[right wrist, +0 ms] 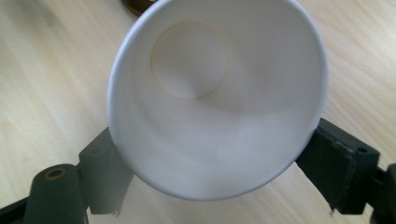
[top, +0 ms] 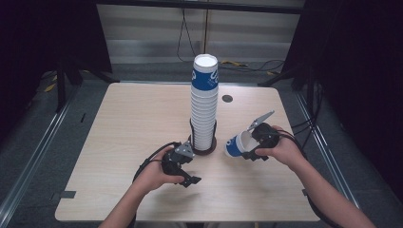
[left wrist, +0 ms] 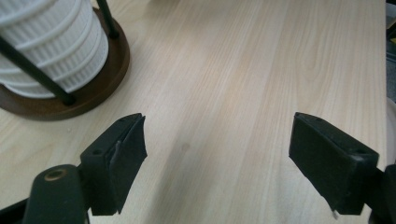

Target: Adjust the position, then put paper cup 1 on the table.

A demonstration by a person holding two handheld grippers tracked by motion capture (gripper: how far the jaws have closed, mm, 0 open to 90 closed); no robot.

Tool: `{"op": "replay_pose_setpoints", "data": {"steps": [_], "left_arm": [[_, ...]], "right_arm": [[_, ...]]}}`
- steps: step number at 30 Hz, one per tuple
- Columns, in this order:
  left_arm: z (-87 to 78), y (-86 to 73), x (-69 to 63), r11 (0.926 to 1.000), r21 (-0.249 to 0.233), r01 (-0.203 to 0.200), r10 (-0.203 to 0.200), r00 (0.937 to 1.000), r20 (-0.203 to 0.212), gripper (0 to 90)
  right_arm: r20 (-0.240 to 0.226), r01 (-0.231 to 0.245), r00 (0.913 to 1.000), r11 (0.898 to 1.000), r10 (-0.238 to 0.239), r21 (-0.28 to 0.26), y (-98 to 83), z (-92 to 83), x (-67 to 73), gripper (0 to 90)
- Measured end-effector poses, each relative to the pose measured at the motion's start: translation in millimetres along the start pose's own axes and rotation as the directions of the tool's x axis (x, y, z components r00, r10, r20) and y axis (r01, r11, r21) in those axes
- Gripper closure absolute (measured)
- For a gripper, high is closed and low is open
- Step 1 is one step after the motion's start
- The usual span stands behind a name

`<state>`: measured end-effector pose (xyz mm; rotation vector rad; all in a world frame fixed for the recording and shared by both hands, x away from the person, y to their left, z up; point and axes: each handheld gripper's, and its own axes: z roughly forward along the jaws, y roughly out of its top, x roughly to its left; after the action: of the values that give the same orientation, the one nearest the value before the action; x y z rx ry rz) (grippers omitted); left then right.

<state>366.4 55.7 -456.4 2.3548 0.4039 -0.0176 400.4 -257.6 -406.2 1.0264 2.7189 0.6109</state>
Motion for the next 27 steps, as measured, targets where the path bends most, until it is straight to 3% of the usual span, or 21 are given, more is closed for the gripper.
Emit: {"op": "replay_pose_setpoints", "data": {"steps": [2,6,9,10,13,14,19,21,27], "left_arm": [[-0.4,-1.8,0.7,1.0000,-0.001,0.005,-0.005,1.0000,-0.002,18.8],[-2.4,-3.2,1.6,1.0000,-0.003,0.005,-0.005,1.0000,-0.007,18.8],[-3.0,-4.3,2.0,0.9999,0.003,0.010,-0.010,0.9999,-0.003,18.8],[-1.6,-5.4,1.7,0.9999,0.000,0.015,-0.015,0.9999,-0.002,18.8],[-1.1,-6.5,1.4,0.9997,-0.013,0.019,-0.019,0.9998,0.002,18.8],[-0.4,-8.2,0.6,0.9997,-0.012,0.021,-0.021,0.9998,0.004,18.8],[1.6,-12.8,-0.4,0.9996,-0.012,0.024,-0.024,0.9997,0.009,18.8],[2.2,-15.1,0.9,0.9994,-0.017,0.031,-0.031,0.9995,0.011,18.8],[2.8,-16.4,-0.1,0.9986,-0.025,0.046,-0.045,0.9988,0.021,18.8]], "right_arm": [[0.034,0.000,0.9994,1.000,0.000,0.002,0.4,1.6,-2.5,17.3],[0.050,-0.008,0.9987,1.000,0.007,0.024,2.8,3.6,-8.8,16.8],[0.037,-0.025,0.9990,0.999,0.024,0.027,4.2,5.6,-10.5,16.7],[0.053,-0.019,0.9985,0.998,0.016,0.059,4.3,9.3,-11.0,16.5],[0.050,-0.006,0.9988,0.996,0.001,0.087,4.6,12.9,-10.2,15.9],[0.043,-0.024,0.9989,0.997,0.020,0.079,3.8,15.7,-11.9,15.8],[0.055,-0.014,0.9984,0.998,0.010,0.055,4.7,17.6,-12.5,15.3],[0.043,-0.028,0.9987,0.999,0.027,0.029,5.7,19.2,-11.4,14.1],[0.055,-0.006,0.9984,1.000,0.007,-0.014,8.6,22.0,-9.4,13.3]]}}
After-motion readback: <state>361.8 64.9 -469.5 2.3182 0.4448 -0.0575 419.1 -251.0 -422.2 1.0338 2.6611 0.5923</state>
